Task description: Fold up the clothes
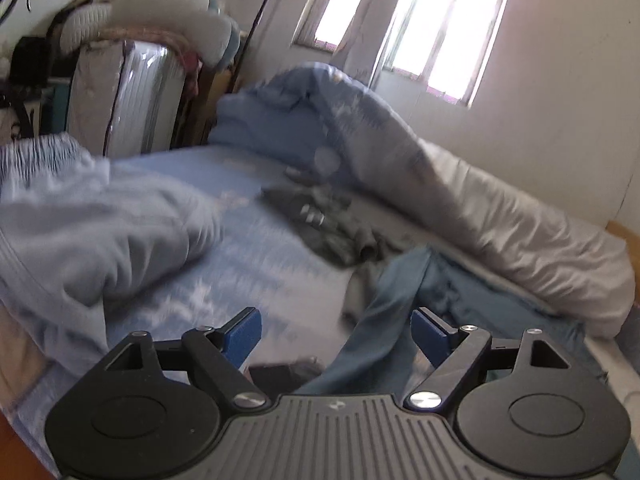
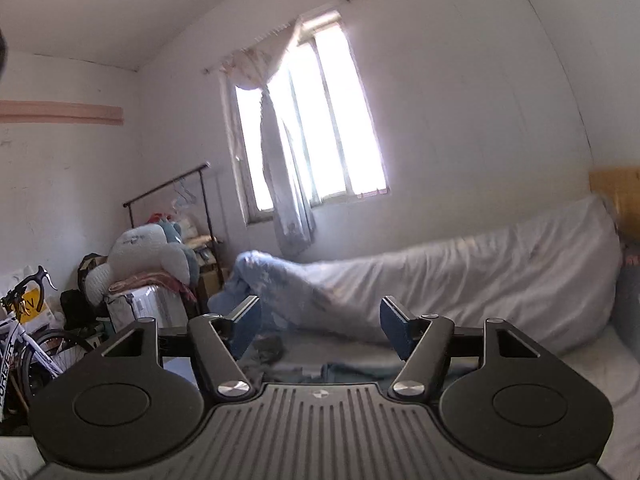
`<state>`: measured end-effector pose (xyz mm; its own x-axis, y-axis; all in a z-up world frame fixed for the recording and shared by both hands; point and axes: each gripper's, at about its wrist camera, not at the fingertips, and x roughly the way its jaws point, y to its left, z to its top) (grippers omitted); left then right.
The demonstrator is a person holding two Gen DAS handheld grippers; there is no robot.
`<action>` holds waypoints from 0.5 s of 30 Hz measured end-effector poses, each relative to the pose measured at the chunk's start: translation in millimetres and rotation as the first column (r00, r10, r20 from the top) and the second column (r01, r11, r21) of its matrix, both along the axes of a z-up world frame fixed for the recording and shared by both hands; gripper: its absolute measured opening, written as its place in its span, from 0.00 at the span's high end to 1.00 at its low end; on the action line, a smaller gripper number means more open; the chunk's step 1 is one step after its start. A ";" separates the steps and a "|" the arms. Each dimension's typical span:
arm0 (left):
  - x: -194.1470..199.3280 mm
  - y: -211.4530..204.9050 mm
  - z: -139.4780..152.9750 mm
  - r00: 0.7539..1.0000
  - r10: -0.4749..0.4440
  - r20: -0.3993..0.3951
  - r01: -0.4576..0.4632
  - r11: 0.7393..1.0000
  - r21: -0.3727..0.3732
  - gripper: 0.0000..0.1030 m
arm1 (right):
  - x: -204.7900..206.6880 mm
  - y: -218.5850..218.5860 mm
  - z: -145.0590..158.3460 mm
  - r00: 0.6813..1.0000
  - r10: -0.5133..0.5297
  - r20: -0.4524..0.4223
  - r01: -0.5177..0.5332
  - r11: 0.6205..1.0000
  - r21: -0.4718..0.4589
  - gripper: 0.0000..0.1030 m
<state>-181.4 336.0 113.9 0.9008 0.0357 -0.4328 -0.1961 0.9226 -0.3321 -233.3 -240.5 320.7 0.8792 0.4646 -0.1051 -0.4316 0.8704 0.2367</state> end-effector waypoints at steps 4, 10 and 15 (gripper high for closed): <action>12.2 7.4 -29.2 0.997 -0.049 -0.058 0.049 0.999 -0.006 0.35 | 13.6 8.2 -24.8 0.996 -0.024 -0.086 0.024 1.000 0.000 0.35; 21.5 18.8 -61.2 0.984 -0.083 -0.156 0.078 0.996 -0.037 0.59 | 23.8 31.7 -50.9 0.986 -0.002 -0.168 -0.002 1.000 -0.026 0.35; 20.6 22.3 -63.6 0.986 -0.089 -0.143 0.086 0.996 -0.032 0.97 | 30.4 49.4 -56.3 0.981 0.026 -0.192 -0.032 0.999 -0.028 0.35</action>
<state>-160.9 358.3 50.2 0.8283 -0.0534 -0.5578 -0.1624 0.9298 -0.3302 -202.9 -191.1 264.4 0.8277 0.4836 -0.2848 -0.4062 0.8663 0.2906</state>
